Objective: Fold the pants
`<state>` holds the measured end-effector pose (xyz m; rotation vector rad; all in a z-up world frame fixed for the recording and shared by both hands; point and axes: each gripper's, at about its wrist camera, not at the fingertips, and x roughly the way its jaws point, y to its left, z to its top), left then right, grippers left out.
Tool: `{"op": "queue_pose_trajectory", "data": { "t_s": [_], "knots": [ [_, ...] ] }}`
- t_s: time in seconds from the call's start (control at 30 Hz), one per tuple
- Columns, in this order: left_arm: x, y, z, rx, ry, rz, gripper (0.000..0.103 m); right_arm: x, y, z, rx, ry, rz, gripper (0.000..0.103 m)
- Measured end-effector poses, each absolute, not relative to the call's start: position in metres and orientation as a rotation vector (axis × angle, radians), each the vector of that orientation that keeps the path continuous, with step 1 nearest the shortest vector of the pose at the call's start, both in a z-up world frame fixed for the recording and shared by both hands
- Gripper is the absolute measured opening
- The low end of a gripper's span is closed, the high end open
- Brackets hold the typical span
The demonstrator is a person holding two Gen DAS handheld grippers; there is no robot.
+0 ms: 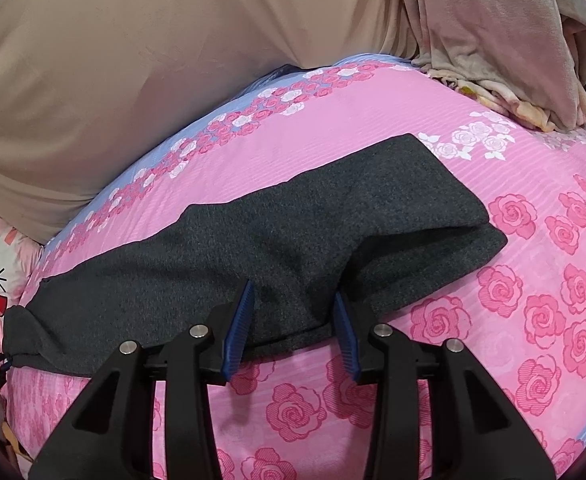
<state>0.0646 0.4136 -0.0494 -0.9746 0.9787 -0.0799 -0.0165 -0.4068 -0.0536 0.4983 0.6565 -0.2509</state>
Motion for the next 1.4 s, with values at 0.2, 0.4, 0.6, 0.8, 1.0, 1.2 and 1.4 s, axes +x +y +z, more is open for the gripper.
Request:
{"op": "queue_pose_trajectory", "data": {
  "t_s": [0.2,0.4,0.6,0.8,1.0,1.2,1.4],
  "knots": [
    [0.078,0.410,-0.047,-1.096,0.940,-0.043,0.038,-0.020,-0.410,-0.052,0.502,0.643,-0.253,0.044],
    [0.071,0.405,-0.028,-1.012,0.925,-0.021,0.042,-0.018,-0.409,-0.053,0.498,0.653,-0.244,0.047],
    [0.109,0.402,-0.034,-1.021,0.977,-0.072,0.005,-0.019,-0.410,-0.053,0.500,0.656,-0.252,0.049],
    [0.084,0.411,0.026,-0.967,0.879,-0.105,0.006,-0.017,-0.409,-0.054,0.496,0.661,-0.247,0.050],
    [0.077,0.421,-0.039,-1.007,1.030,-0.015,0.010,-0.017,-0.409,-0.054,0.497,0.666,-0.241,0.050],
    [0.066,0.417,-0.031,-1.015,0.926,-0.056,0.048,-0.016,-0.408,-0.055,0.497,0.667,-0.239,0.051],
    [0.069,0.406,-0.030,-1.011,0.914,-0.016,0.054,-0.018,-0.408,-0.054,0.499,0.662,-0.241,0.051]
  ]
}}
